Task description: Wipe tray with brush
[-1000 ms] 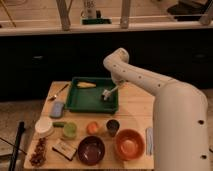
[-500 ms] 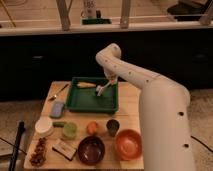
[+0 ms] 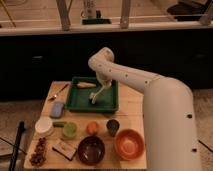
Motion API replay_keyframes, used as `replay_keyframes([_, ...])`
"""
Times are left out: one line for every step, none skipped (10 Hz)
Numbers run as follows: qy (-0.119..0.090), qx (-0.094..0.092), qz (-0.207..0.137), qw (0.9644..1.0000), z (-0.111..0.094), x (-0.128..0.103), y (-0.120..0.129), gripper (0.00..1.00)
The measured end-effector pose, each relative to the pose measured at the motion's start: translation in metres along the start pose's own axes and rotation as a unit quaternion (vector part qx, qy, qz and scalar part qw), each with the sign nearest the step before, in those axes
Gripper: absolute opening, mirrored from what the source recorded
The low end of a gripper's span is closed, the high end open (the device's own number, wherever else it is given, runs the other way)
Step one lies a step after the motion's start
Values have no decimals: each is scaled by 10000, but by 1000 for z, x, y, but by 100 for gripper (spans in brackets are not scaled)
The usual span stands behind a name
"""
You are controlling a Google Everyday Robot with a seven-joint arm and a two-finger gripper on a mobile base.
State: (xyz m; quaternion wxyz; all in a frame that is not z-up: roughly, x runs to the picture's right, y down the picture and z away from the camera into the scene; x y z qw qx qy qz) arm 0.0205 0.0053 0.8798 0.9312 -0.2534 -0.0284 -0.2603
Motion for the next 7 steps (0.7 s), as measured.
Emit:
replay_keyframes([10, -80, -8, 10000, 2, 3, 13, 0])
replay_keyframes([54, -158, 30, 9999, 4, 9, 22, 0])
replay_keyframes([115, -223, 126, 9996, 6, 23, 31, 0])
replay_keyframes([203, -298, 283, 9989, 8, 43, 42, 0])
replay_keyframes([261, -306, 436, 9982, 8, 57, 46, 0])
replay_keyframes([331, -306, 630, 9970, 8, 73, 46, 0])
replay_keyframes([384, -234, 820, 9956, 7, 88, 38, 0])
